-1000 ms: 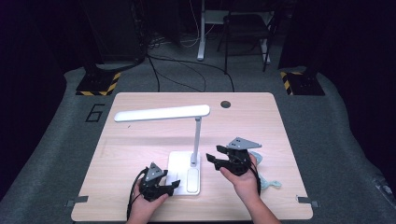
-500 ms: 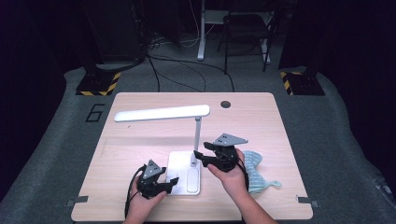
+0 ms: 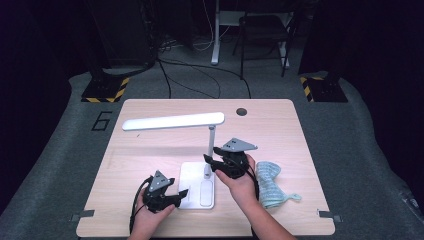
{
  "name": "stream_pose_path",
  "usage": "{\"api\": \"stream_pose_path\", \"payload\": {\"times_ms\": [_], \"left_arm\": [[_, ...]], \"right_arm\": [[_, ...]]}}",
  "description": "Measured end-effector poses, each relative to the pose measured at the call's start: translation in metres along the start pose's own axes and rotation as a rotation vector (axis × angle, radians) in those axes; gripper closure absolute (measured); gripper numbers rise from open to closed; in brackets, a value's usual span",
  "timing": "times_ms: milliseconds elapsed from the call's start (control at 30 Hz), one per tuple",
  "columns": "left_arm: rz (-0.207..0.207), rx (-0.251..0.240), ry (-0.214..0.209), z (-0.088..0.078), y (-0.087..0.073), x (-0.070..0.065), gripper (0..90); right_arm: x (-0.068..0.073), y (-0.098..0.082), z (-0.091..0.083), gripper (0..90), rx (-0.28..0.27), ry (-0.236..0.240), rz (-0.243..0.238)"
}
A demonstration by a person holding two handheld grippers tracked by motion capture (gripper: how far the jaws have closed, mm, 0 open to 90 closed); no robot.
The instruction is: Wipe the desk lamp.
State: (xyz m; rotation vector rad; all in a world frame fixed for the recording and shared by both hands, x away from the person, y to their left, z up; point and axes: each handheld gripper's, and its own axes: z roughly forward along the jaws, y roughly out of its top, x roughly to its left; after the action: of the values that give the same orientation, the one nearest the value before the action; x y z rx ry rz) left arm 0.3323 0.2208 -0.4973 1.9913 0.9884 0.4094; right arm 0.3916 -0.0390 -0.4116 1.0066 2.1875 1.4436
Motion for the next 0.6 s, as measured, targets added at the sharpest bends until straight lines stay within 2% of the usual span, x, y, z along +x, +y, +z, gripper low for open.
{"api": "stream_pose_path", "payload": {"times_ms": [100,200,267,300,333,433,467,500,600], "left_arm": [[0.004,-0.003,0.004,0.000,0.000,0.002,31.3],[-0.002,-0.005,0.004,0.000,-0.001,0.003,31.3],[0.006,0.010,0.000,0.000,-0.001,0.005,31.3],[0.000,0.001,0.008,0.001,-0.002,0.005,31.3],[-0.002,0.003,0.006,0.001,-0.002,0.006,31.3],[-0.002,0.004,0.007,0.001,-0.002,0.007,31.3],[0.003,0.016,-0.004,0.001,-0.002,0.008,31.3],[0.007,0.003,0.008,0.002,-0.002,0.007,31.3],[-0.006,-0.005,0.007,0.003,-0.002,0.006,31.3]], "right_arm": [[-0.002,0.002,0.001,59.0,-0.011,-0.014,0.013],[-0.004,0.004,0.002,59.9,-0.005,-0.008,0.009],[-0.006,0.005,0.003,61.4,-0.004,-0.006,0.012],[-0.007,0.005,0.003,62.4,-0.005,-0.005,0.014],[-0.009,0.005,0.004,63.2,-0.006,0.002,0.010],[-0.012,0.007,0.004,65.9,0.007,0.024,0.039],[-0.014,0.007,0.005,67.1,0.007,0.031,0.041],[-0.015,0.007,0.006,68.3,0.007,0.037,0.057],[-0.018,0.009,0.008,72.3,0.008,0.066,0.053]]}}
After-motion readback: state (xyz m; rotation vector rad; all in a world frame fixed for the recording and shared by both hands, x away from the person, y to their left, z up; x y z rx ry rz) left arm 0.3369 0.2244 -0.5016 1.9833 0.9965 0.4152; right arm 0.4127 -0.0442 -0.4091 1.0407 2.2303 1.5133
